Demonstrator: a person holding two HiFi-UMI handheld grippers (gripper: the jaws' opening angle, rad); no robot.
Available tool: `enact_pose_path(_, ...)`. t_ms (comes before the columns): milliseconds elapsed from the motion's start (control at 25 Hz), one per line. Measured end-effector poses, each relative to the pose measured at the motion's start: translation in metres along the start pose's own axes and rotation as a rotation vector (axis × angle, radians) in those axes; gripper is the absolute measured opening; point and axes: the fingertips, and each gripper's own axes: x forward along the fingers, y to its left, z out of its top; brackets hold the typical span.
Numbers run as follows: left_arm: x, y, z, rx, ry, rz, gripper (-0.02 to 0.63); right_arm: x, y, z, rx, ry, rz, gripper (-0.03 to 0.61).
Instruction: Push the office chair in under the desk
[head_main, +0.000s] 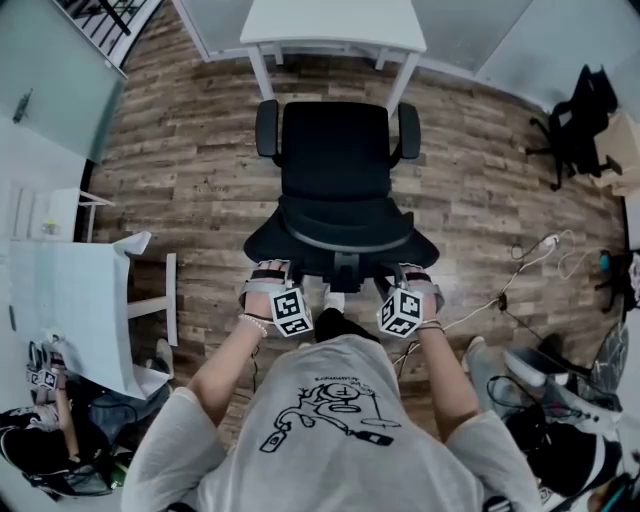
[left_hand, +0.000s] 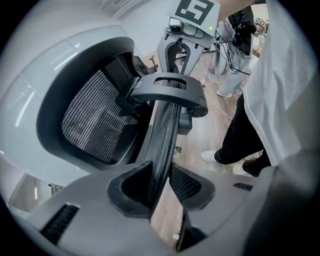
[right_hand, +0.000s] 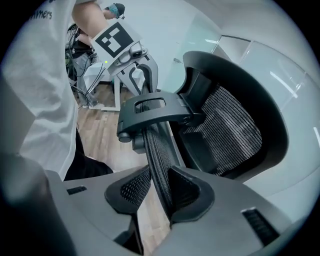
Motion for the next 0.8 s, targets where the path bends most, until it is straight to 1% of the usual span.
enact_pose_path(240,0.016,0.025,0.006,0.019,0.006,0.005,0.112,0.013,-0.031,-0.002,0.0,0.011,0.008,0.138)
enact_pose_path(400,0.027,0.045,0.003,0.026,0.013,0.009,0.11,0.025,-0.049,0.002,-0.006,0.004,0.006,0.138)
enact_pose_path(520,0.034,0.057,0.001,0.052,-0.001,0.001,0.109,0.034,-0.061,0.005,-0.005,0.002,0.003,0.137)
enact_pose_path(600,0.039,0.065,0.0,0.065,-0.011,0.001,0.107,0.04,-0.069,0.007,-0.001,0.002,0.0,0.137)
enact_pose_path(800,0.052,0.089,-0.002,0.065,-0.007,0.001,0.107,0.054,-0.094,0.012,0.025,0.021,-0.008,0.138)
